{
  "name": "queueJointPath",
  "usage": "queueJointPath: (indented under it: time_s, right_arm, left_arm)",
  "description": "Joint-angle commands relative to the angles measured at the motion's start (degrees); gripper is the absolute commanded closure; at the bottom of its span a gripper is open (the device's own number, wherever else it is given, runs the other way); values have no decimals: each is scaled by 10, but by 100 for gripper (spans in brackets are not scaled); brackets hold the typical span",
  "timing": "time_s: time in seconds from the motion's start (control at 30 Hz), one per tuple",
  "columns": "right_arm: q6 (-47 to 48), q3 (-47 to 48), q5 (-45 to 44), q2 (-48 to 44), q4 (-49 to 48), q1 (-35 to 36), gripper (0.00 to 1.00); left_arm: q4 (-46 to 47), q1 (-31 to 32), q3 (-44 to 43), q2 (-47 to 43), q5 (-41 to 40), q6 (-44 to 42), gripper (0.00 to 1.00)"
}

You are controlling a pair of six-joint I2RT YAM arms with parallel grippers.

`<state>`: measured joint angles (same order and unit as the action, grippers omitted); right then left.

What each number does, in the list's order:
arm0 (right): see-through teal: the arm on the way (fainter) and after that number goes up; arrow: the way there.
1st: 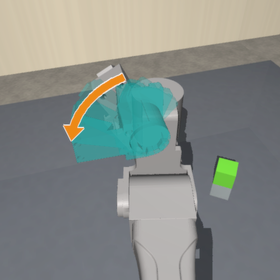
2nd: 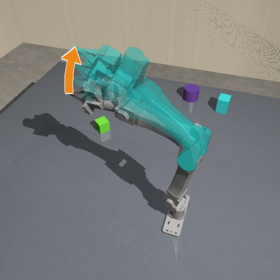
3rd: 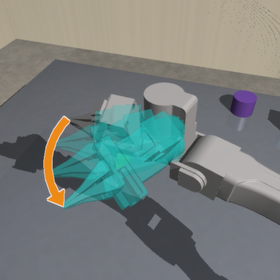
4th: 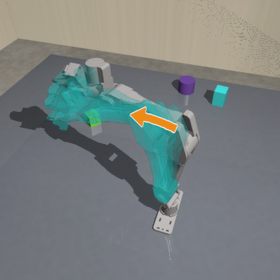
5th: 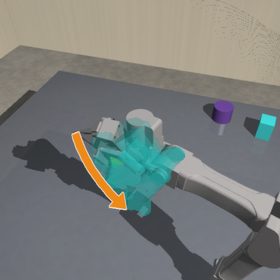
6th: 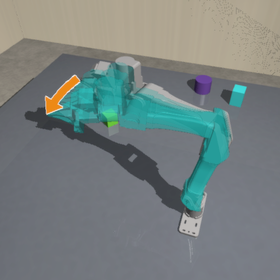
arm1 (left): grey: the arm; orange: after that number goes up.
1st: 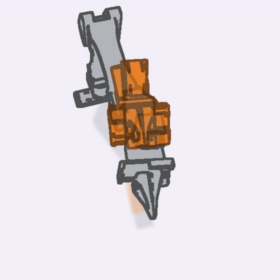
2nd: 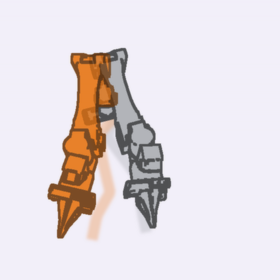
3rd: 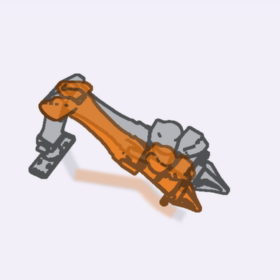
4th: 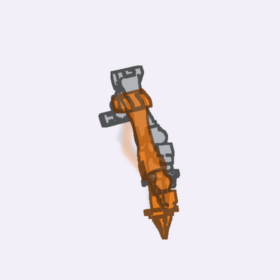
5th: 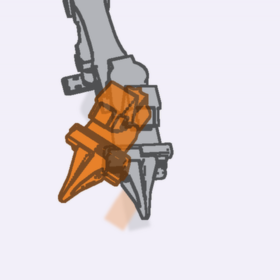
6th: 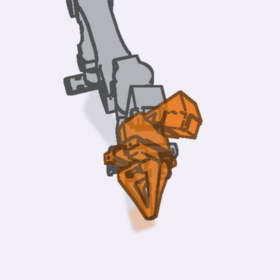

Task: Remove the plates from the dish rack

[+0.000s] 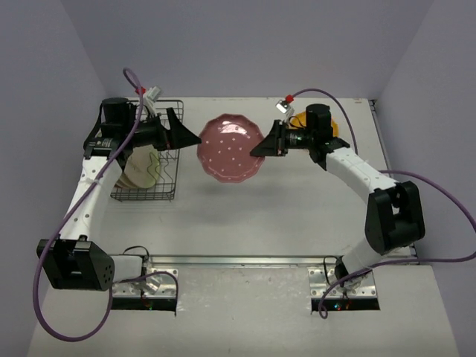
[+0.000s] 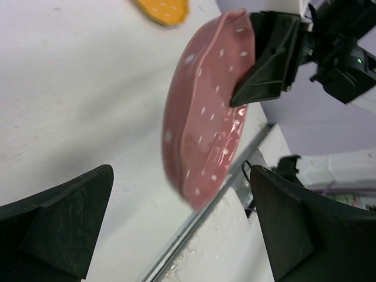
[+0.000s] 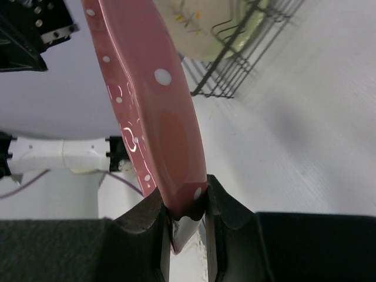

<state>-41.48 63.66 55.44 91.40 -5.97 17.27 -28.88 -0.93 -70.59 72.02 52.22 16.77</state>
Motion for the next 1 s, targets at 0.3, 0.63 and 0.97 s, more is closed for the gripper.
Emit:
queueJointPath:
  time_s: [0.3, 0.63, 0.97]
  right_arm:
    - [-108, 81, -32, 133, -90, -291, 100]
    - [-101, 170, -83, 256, -83, -332, 100]
    - [-114, 211, -123, 318, -84, -341, 100]
  left_arm:
    - [-21, -21, -105, -4, -255, -41, 0]
    - [-33, -21, -97, -7, -282, -54, 0]
    - [-31, -21, -78, -14, -300, -72, 0]
